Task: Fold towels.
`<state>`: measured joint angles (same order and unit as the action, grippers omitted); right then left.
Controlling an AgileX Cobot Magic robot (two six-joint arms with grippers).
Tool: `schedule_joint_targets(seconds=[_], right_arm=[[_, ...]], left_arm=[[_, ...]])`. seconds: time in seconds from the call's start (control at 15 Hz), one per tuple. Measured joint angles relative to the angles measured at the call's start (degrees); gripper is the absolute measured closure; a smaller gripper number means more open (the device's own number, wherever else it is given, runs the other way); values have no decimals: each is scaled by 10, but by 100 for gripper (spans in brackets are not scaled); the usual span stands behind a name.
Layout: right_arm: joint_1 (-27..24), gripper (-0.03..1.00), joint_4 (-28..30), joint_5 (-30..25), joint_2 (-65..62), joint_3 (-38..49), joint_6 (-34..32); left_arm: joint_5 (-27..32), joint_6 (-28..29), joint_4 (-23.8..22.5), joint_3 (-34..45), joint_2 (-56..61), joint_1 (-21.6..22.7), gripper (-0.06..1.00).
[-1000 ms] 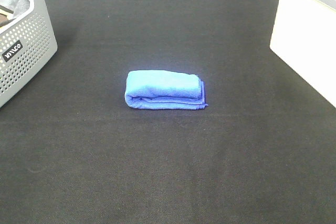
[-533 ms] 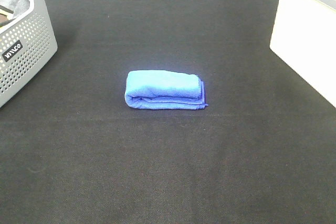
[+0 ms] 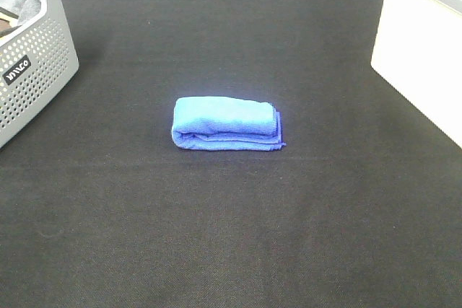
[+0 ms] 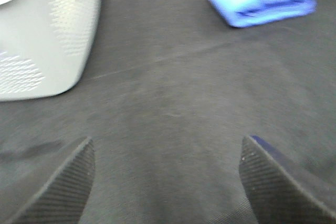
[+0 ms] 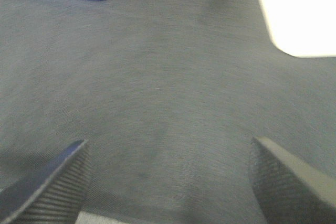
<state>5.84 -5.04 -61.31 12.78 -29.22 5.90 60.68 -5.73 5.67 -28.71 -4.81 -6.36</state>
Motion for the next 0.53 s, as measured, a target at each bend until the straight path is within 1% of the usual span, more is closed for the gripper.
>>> schedule_joint_targets(seconds=[0.13,0.2,0.33,0.53], right_arm=[[-43,19,0,0,-15,0,-1],[-50,19,1,0,-34,0,-1],[-51,19,1,0,-78,0,-1],[-51,19,1,0,-128,0,-1]], left_arm=[[0,0,0,0,26,50,21],[-1,0,0,0,43,68,21],[-1,0,0,0,50,78,21],[-1,0,0,0,50,78,21]])
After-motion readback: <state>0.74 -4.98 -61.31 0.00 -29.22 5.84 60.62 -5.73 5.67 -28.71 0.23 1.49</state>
